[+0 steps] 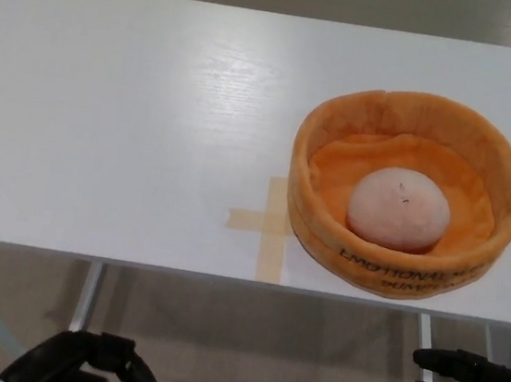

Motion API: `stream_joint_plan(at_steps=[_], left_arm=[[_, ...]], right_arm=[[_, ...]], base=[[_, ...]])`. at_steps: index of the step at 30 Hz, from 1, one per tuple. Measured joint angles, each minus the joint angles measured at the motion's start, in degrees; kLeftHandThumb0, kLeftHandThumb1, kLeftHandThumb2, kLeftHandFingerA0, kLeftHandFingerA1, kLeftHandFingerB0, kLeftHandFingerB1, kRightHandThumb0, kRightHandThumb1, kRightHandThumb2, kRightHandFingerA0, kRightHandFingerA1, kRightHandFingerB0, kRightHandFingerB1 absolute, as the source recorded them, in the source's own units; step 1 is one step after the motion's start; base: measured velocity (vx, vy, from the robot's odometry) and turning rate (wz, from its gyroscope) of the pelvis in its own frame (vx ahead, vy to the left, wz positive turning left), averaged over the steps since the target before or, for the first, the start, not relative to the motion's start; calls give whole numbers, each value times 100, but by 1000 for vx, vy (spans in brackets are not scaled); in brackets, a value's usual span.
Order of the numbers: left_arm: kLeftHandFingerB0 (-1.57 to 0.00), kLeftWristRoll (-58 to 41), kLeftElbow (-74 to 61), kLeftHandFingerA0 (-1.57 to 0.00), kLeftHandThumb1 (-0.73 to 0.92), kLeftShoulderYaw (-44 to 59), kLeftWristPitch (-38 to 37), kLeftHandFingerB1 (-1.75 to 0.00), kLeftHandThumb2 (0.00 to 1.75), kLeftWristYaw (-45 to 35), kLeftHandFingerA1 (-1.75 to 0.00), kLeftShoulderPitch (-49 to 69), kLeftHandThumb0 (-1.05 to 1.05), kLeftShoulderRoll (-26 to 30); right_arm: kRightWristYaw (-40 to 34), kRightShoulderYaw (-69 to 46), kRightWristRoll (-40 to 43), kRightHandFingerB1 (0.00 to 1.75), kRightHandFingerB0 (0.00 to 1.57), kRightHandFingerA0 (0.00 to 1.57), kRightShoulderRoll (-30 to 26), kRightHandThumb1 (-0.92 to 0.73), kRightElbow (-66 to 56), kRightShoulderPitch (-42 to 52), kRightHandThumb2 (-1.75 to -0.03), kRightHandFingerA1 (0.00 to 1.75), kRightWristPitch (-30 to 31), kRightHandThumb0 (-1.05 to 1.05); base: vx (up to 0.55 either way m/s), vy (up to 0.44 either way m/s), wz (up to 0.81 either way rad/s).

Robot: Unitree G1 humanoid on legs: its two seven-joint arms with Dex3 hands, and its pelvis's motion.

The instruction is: Use the left hand to pick up the pink round toy on the left and place it inside the orange plate on the desk.

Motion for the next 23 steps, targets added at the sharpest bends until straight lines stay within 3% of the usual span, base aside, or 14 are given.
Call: stream_joint_plan(at_steps=[8,9,10,11,12,13,15,16,17,23], left_arm=[[-85,103,1841,-89,77,404,52,-93,78,774,-129,-967,-14,-320],[-89,107,2087,-98,77,489,69,-59,66,896,-90,-1089,-18,-345],[-89,114,2267,-98,77,559,81,-59,66,999,-90,-1175,-18,-367],[-70,120,2366,-84,68,614,81,-44,61,1073,-58,-1214,-31,-380],[-70,130,2485,-84,68,696,67,-44,61,1205,-58,-1254,-31,-400],[-28,136,2559,-33,60,768,44,-30,58,1310,-38,-1271,-47,-421],[-28,141,2655,-33,60,887,-1,-30,58,1471,-38,-1286,-47,-467],[-6,142,2700,-4,58,952,-33,-21,59,1549,-18,-1287,-66,-493],[-2,142,2741,0,51,1022,-66,-10,87,1612,0,-1287,-84,-510],[-1,313,2846,0,53,877,-153,-8,87,1613,0,-1292,-85,-465]], right_arm=[[-1,27,2,51,72,82,-2,-60,3,0,-57,56,2,-23],[-1,27,2,52,73,83,-2,-60,4,0,-57,57,3,-22],[-1,27,3,52,73,83,-2,-60,6,0,-57,57,5,-22],[-2,27,3,53,73,83,-2,-60,7,-1,-57,57,5,-22],[-3,28,2,53,73,83,-2,-60,8,-1,-57,57,5,-22],[-4,29,2,54,73,82,-2,-61,9,-1,-57,58,5,-21],[-5,28,3,54,73,82,-2,-61,10,-1,-57,58,4,-21],[-5,27,4,52,72,80,-1,-61,10,-1,-58,56,4,-23],[-5,24,5,51,71,80,-1,-61,11,-1,-58,54,3,-22],[-5,43,2,52,72,81,-2,-61,13,-1,-58,56,3,-23]], base=[[0,0,0],[0,0,0],[0,0,0],[0,0,0],[0,0,0],[0,0,0],[0,0,0],[0,0,0],[0,0,0],[0,0,0]])
